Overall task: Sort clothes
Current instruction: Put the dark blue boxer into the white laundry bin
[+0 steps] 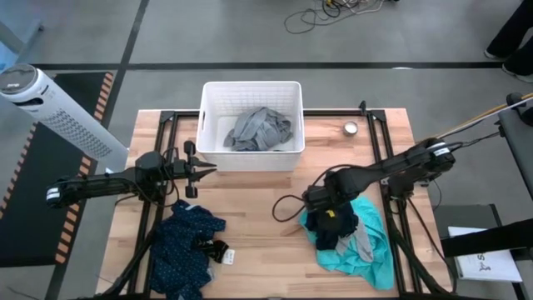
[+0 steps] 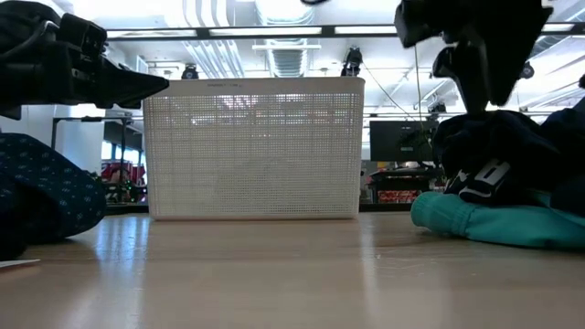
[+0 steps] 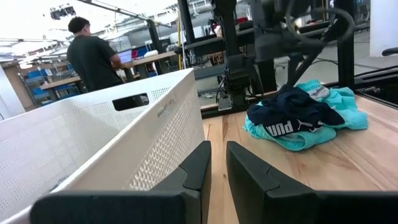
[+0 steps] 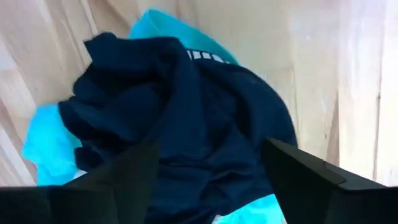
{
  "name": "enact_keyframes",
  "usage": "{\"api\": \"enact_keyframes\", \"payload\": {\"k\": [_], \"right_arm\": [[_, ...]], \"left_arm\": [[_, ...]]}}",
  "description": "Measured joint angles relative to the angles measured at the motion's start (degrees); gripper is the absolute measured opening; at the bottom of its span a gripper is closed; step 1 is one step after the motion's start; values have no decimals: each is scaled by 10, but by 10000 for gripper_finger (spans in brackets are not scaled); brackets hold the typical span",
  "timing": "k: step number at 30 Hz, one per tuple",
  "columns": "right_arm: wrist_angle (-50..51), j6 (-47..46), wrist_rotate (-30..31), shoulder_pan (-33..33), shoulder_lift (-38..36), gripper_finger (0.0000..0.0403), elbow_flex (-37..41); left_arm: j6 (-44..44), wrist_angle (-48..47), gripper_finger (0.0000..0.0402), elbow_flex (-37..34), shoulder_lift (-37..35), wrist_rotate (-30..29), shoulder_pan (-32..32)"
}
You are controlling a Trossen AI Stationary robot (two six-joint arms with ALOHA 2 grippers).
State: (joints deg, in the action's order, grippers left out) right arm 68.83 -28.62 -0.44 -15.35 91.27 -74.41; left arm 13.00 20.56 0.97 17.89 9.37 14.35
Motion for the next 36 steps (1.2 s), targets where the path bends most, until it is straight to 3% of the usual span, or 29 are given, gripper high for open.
{"api": "enact_keyframes", "payload": {"k": [8,13,16,22,23,36], "right_arm": [[-2,63,-42,5,71,269,0],[1,107,-56,7,116,243,0],[3,121,-56,8,131,194,0],[42,143,-56,7,130,30,-23],[49,146,-55,7,126,18,-31],[80,136,-13,-6,63,5,-195]], "left_arm": [[0,0,38,0,1,0,0],[0,0,38,0,2,0,0],[0,0,38,0,2,0,0],[0,0,38,0,3,0,0],[0,0,38,0,3,0,0],[0,0,38,0,3,0,0]]}}
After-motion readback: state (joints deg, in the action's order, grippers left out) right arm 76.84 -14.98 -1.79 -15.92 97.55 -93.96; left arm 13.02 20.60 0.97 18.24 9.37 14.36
